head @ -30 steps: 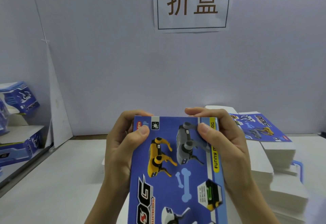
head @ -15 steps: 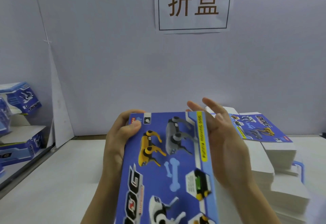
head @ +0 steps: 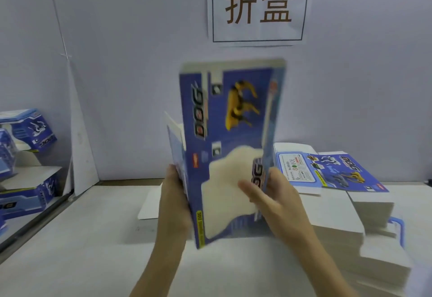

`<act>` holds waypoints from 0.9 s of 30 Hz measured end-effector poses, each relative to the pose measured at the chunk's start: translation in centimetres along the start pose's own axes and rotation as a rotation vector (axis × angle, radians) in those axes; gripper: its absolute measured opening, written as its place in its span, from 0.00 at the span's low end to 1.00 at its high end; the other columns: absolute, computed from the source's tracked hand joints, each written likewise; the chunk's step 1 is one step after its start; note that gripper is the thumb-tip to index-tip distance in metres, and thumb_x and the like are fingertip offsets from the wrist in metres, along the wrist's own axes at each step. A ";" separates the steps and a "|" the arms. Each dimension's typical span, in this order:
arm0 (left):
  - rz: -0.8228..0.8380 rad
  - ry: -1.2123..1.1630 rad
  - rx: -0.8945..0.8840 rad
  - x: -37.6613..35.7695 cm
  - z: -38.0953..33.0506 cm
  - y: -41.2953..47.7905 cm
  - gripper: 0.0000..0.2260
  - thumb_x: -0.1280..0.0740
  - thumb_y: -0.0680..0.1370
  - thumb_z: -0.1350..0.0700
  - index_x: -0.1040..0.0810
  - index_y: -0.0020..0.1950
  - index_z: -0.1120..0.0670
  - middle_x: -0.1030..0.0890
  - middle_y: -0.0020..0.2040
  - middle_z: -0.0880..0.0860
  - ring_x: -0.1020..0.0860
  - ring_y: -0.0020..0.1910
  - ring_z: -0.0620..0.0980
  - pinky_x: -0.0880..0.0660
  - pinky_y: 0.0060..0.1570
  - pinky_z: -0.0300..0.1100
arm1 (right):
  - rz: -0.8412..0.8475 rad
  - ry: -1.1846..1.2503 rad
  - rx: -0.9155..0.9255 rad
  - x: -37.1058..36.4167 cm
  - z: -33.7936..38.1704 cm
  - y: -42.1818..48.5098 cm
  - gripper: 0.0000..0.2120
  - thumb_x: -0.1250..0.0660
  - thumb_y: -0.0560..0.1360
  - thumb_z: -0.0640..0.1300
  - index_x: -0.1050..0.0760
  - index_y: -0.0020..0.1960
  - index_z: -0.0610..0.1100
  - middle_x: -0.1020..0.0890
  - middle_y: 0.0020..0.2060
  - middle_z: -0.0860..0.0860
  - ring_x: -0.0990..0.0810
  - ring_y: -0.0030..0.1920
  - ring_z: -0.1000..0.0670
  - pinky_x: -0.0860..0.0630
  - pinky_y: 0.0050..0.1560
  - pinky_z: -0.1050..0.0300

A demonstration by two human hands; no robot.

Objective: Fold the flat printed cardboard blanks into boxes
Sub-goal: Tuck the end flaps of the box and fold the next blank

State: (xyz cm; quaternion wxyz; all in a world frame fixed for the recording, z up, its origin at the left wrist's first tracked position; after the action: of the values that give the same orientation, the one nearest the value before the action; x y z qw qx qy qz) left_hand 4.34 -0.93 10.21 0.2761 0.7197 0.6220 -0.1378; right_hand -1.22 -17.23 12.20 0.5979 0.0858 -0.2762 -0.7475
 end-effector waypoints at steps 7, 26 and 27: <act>0.036 0.257 -0.116 -0.2 -2.1 -0.8 0.26 0.41 0.63 0.34 0.23 0.50 0.51 0.15 0.39 0.49 0.15 0.37 0.50 0.20 0.33 0.38 | -0.017 0.360 -0.088 -0.4 0.2 -0.2 0.18 0.34 0.73 0.59 0.24 0.56 0.49 0.14 0.42 0.56 0.15 0.41 0.56 0.23 0.33 0.67; 0.080 0.410 -0.370 -1.6 -3.2 -1.5 0.24 0.38 0.73 0.38 0.29 0.66 0.47 0.17 0.52 0.42 0.18 0.50 0.40 0.24 0.36 0.29 | -0.166 0.270 0.104 -0.1 0.3 0.0 0.12 0.37 0.73 0.51 0.23 0.52 0.47 0.18 0.35 0.62 0.21 0.36 0.63 0.27 0.34 0.72; 0.122 0.414 -0.351 -1.9 -3.0 -1.6 0.27 0.38 0.73 0.37 0.31 0.68 0.47 0.18 0.54 0.42 0.18 0.52 0.41 0.23 0.36 0.31 | -0.140 0.244 0.126 -0.4 0.4 0.0 0.13 0.37 0.74 0.50 0.24 0.56 0.47 0.18 0.38 0.63 0.20 0.39 0.64 0.26 0.36 0.72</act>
State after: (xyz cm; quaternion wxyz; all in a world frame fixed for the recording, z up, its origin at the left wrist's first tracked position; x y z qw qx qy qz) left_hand 1.96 -0.70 13.30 0.2715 0.7098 0.6350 0.1390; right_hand -1.33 -16.71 12.46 0.5671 0.2326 -0.2412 -0.7524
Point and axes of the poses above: each hand's wrist, its own y-axis towards the middle knuckle, its own x-axis out of the back of the hand, z = x × y, the point moved 5 cm from there along y, towards the middle knuckle
